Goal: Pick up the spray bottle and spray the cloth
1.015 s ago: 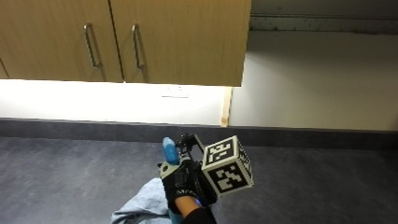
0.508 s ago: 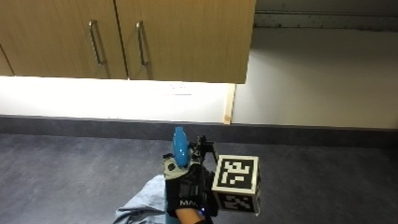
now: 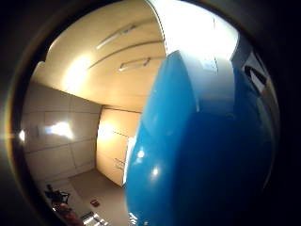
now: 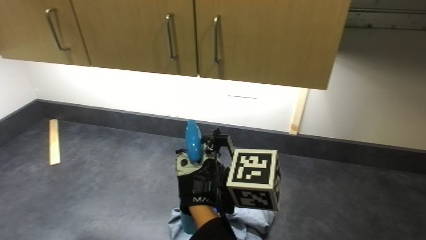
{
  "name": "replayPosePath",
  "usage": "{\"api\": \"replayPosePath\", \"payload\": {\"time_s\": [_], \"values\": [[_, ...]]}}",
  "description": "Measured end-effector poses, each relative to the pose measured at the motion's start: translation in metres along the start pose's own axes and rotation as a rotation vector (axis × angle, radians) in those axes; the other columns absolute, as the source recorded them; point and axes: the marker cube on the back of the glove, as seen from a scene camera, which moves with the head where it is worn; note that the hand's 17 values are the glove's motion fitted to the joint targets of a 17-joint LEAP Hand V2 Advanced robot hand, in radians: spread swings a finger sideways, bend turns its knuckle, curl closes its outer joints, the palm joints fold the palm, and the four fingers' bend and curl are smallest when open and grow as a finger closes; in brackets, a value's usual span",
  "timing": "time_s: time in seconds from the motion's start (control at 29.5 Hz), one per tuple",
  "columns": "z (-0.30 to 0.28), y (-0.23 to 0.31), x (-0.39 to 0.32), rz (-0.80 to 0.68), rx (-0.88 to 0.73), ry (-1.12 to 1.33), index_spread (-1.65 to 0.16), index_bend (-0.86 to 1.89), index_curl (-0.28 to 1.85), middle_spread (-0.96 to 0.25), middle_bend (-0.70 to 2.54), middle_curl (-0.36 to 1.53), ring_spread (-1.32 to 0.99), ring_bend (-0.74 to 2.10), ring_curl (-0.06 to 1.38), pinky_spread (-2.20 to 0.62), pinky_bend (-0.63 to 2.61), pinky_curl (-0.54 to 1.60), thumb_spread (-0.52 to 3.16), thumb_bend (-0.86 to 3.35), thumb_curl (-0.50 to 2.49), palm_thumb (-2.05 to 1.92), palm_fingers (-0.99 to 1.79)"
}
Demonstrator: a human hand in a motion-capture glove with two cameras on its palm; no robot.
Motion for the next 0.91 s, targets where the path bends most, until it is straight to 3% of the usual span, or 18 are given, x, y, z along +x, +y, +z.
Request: {"api": "replayPosePath", "payload": {"time_s": [0.51,0.91], "values": [[0.044,0.003,0.013,0.013,-0.046,-0.007,-0.13,0.36,0.62,-0.07,0.25,0.56,-0.12,0.24,0.49,0.02,0.17,0.34,0.49,-0.02,0.76,1.17,1.12],[0.051,0.032,0.115,0.074,-0.055,0.050,-0.13,0.36,0.62,-0.07,0.25,0.57,-0.12,0.24,0.49,0.02,0.17,0.33,0.49,-0.02,0.76,1.18,1.10]]}}
